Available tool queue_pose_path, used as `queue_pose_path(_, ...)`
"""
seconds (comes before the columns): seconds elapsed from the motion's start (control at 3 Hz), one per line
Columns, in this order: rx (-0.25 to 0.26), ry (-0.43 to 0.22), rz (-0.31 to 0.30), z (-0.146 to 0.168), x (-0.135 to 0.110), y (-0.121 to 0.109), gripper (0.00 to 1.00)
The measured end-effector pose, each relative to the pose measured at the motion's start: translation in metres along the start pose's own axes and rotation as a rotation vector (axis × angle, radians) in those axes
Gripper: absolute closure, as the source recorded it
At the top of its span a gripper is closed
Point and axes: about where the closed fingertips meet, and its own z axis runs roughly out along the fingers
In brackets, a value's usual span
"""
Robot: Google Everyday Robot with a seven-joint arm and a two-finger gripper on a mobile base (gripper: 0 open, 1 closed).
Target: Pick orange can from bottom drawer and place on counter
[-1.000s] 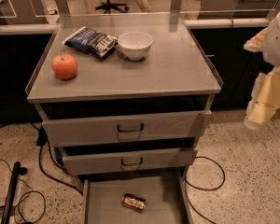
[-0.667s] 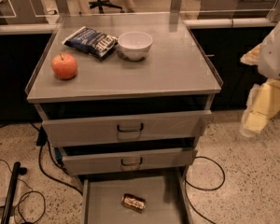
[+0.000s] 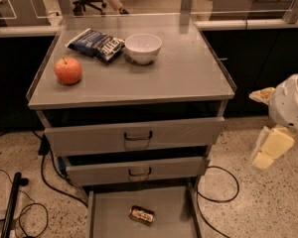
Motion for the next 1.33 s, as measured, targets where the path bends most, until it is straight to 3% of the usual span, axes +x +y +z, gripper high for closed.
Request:
queue_pose_path(0.33, 0.045, -0.134, -0.003, 0.03, 0.012, 0.001, 0.0)
queue_pose_path(0.67, 0.041, -0.183, -0.035, 0.063, 0.008, 0.017, 0.0)
queue_pose_path(1.0, 0.037, -0.181, -0.035, 0.065, 0.007, 0.018, 0.0)
queue_pose_path(1.33, 0.008, -0.163, -0.023, 0.092, 0.004, 0.03, 0.0)
